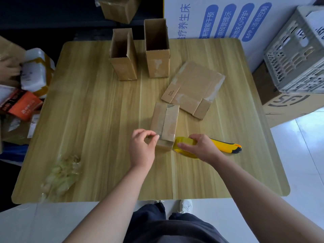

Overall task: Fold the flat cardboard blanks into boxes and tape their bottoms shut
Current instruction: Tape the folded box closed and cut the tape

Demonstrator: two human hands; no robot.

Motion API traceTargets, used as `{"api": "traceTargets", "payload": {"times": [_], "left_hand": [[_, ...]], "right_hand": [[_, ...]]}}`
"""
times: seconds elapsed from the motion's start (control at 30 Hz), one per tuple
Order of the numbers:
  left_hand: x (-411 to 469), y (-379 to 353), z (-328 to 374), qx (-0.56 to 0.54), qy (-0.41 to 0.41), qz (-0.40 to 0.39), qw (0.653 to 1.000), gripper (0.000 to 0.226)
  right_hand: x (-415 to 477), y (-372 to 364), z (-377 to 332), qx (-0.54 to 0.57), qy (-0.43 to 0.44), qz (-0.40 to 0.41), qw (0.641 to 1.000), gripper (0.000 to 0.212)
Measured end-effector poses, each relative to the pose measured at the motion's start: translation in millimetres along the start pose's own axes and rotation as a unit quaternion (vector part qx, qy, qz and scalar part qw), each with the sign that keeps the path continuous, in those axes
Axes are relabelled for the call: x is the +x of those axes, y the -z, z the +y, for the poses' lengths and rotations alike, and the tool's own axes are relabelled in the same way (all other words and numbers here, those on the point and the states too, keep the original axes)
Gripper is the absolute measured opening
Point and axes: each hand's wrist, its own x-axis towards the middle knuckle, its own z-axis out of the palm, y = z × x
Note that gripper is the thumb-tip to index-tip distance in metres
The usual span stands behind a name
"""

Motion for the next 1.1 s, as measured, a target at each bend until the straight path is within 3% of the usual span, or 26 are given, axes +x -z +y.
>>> {"api": "traceTargets", "payload": {"times": [0.17, 0.3, 0.4, 0.77, 0.93, 1.03, 1.1], "left_hand": [[12, -7, 14, 0.027, 0.000, 0.023, 0.999, 0.007], [19, -18, 23, 0.075, 0.017, 0.004, 0.997, 0.033], [26, -22, 16, 0.045, 0.033, -0.012, 0.998, 0.029], [40, -20, 2, 0.042, -0.065, -0.031, 0.997, 0.021], [41, -17, 4, 0.074, -0.067, -0.034, 0.994, 0.028], [15, -17, 2, 0.050, -0.051, -0.009, 0.997, 0.048], [-15, -20, 3, 0.021, 0.004, -0.001, 1.000, 0.049]], "right_hand": [[1, -5, 2, 0.031, 0.010, -0.007, 0.999, 0.045], [0, -10, 7, 0.043, 0.034, -0.013, 0.998, 0.037], [1, -8, 19, 0.059, 0.041, -0.024, 0.997, 0.039], [8, -27, 41, 0.059, 0.025, -0.051, 0.997, 0.052], [4, -34, 36, 0.124, 0.041, -0.047, 0.990, 0.017], [3, -33, 36, 0.132, 0.051, -0.041, 0.989, 0.013], [3, -32, 35, 0.132, 0.051, -0.039, 0.989, 0.013]]}}
